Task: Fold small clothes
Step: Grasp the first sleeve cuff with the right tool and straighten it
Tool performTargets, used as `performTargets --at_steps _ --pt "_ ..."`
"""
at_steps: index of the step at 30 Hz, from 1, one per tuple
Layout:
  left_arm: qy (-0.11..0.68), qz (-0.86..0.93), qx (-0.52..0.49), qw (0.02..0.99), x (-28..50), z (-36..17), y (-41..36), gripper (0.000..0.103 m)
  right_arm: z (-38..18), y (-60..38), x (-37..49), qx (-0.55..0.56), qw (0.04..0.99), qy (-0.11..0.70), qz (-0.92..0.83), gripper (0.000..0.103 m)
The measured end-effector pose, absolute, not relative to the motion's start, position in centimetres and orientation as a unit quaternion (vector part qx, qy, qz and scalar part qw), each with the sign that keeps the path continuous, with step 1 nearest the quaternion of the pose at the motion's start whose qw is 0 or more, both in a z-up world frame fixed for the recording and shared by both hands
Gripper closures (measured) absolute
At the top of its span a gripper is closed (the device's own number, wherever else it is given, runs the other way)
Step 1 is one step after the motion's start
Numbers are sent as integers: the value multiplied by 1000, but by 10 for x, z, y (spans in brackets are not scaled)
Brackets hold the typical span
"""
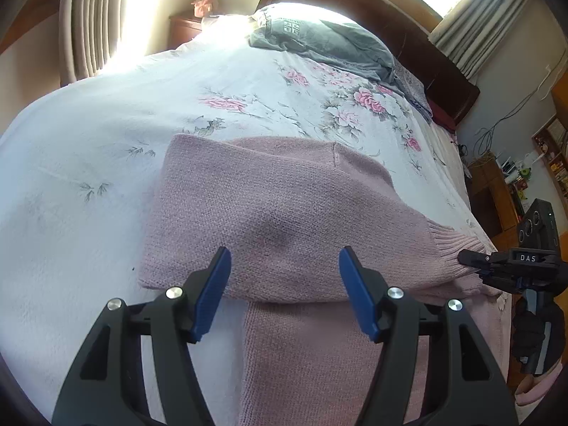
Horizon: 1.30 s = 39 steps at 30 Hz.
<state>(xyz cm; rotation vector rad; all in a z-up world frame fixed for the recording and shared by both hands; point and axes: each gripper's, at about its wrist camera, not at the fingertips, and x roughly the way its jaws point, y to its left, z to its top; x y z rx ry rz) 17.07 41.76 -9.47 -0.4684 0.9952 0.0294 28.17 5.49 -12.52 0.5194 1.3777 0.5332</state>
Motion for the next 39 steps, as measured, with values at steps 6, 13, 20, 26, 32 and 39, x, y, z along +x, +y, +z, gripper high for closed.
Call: performTargets --at_steps 6,13,20,26,32,39 --pt "464 9 -205 862 177 -86 407 39 -64 14 271 223 763 557 239 89" --pt "474 -6 -173 863 193 -89 379 37 -47 -58 270 202 805 533 166 89" --pt "500 -3 -137 855 207 -110 359 35 -107 -91 267 202 780 583 109 88" --pt "501 -6 -118 858 205 -101 356 34 -115 -92 256 167 786 588 91 79" --pt "480 -22 -127 868 195 -82 349 33 -75 -86 245 159 813 548 118 77" --pt "519 -16 -127 845 204 -118 343 33 -131 -87 246 184 773 598 104 80"
